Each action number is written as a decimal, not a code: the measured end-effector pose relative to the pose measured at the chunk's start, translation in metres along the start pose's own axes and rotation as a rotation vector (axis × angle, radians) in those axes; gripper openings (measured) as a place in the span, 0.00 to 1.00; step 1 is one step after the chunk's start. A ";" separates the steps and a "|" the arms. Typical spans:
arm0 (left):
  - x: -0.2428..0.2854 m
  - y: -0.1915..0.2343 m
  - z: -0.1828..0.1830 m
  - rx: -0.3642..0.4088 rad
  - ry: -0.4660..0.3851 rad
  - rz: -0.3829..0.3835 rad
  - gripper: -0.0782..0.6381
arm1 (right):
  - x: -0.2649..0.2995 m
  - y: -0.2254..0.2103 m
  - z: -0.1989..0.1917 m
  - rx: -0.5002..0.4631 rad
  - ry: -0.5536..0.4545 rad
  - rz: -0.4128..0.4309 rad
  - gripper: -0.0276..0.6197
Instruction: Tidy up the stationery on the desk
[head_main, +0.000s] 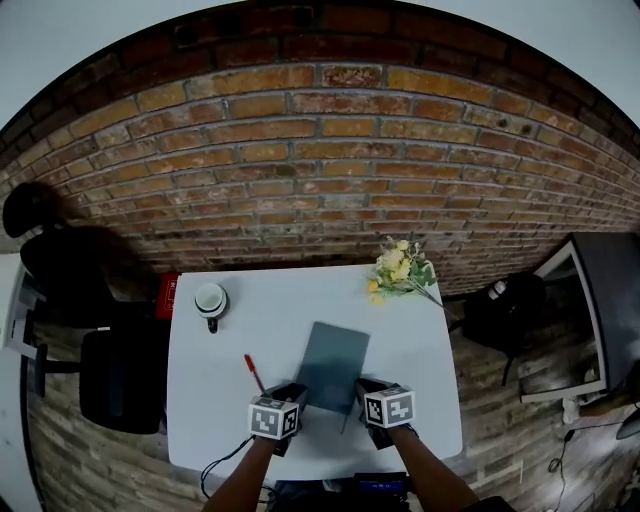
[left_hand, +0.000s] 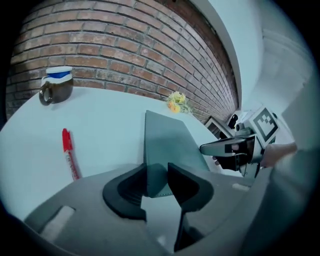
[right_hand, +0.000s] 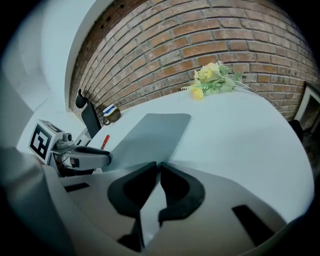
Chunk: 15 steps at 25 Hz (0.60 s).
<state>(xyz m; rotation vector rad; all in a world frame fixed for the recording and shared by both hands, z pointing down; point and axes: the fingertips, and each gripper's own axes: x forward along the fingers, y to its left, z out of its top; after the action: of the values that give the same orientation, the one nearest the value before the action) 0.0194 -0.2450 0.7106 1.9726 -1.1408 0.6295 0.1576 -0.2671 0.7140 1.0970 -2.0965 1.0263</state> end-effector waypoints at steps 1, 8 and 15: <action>-0.003 -0.002 -0.004 -0.011 -0.007 0.008 0.30 | -0.001 0.001 -0.002 -0.007 0.003 0.002 0.08; -0.021 -0.013 -0.035 -0.084 -0.032 0.049 0.30 | -0.006 0.010 -0.016 -0.025 0.019 0.024 0.09; -0.032 -0.026 -0.057 -0.129 -0.060 0.073 0.30 | -0.008 0.016 -0.022 -0.078 0.026 0.017 0.06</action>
<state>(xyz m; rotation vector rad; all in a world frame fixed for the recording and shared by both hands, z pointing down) 0.0243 -0.1746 0.7113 1.8589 -1.2629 0.5233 0.1506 -0.2397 0.7141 1.0244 -2.1100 0.9538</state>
